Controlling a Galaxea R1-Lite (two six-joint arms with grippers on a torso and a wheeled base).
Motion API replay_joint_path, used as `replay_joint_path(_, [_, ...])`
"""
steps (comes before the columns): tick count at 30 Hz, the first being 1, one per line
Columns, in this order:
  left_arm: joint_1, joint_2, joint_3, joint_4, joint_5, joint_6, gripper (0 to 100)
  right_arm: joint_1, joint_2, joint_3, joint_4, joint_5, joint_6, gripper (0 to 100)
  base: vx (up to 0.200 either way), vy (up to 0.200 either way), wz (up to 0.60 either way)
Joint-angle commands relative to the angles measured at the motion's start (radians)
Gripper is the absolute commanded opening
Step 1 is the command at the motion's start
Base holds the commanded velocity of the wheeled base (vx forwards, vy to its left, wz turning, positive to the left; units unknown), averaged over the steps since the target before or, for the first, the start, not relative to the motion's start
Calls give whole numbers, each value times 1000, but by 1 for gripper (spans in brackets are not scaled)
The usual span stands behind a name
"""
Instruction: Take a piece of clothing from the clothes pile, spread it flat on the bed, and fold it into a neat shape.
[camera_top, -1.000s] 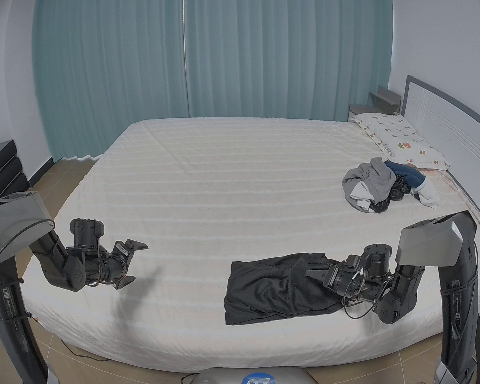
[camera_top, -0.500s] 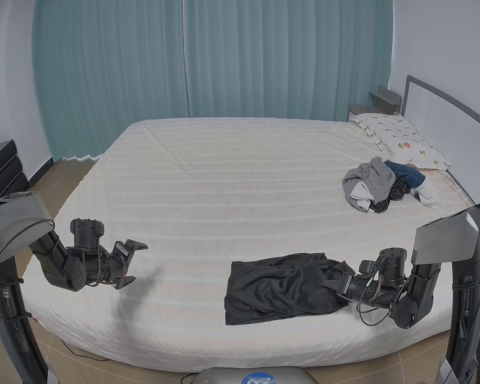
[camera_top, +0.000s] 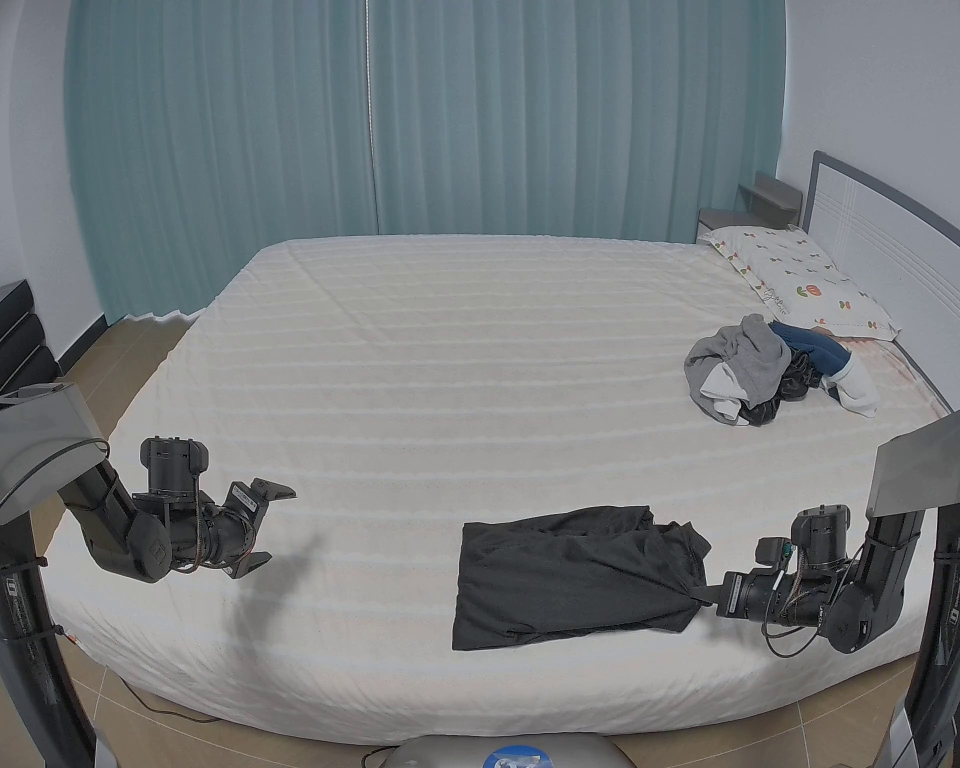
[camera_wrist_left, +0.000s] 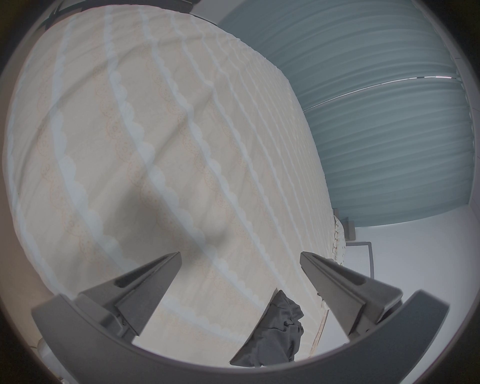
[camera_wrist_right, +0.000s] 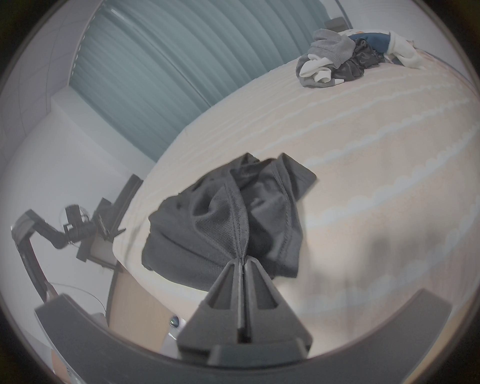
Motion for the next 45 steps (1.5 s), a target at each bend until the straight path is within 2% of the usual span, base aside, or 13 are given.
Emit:
replay_joint_path(1, [0,2,0,-1,0,0,100,-16,-8,6,46,-1,-61,0,0,0,0])
replay_joint_path(8, [0,2,0,-1,0,0,100,-46,-4,-5,57,-1,-65,0,0,0,0])
replay_joint_path(9, [0,2,0,-1,0,0,100,-46,-4,-5,57,-1,-65,100,0,0,0])
replay_joint_path(14, [0,2,0,-2,0,0,100,-54,-26,-33,52,18,-50,100,0,0,0])
replay_joint_path(17, [0,3,0,-2,0,0,100,-62,-37,-59,46,45,1,100,0,0,0])
replay_joint_path(18, [0,3,0,-2,0,0,100,-62,-41,-80,32,53,56,100,0,0,0])
replay_joint_path(19, [0,3,0,-1,0,0,100,-62,-41,-83,30,53,60,100,0,0,0])
replay_joint_path(21, [0,3,0,-2,0,1,100,-40,-35,-131,0,52,189,100,0,0,0])
replay_joint_path(26, [0,3,0,-2,0,3,100,7,6,-197,-8,47,306,100,0,0,0])
replay_joint_path(31, [0,5,0,-2,0,4,100,11,129,-312,-9,42,312,100,0,0,0])
replay_joint_path(41, [0,5,0,-2,0,6,100,14,198,-389,-9,58,320,100,0,0,0])
replay_joint_path(44, [0,5,0,-2,0,6,100,32,210,-442,4,42,344,100,0,0,0])
replay_joint_path(45, [0,5,0,-2,0,6,100,34,210,-445,7,41,360,0,0,0,0])
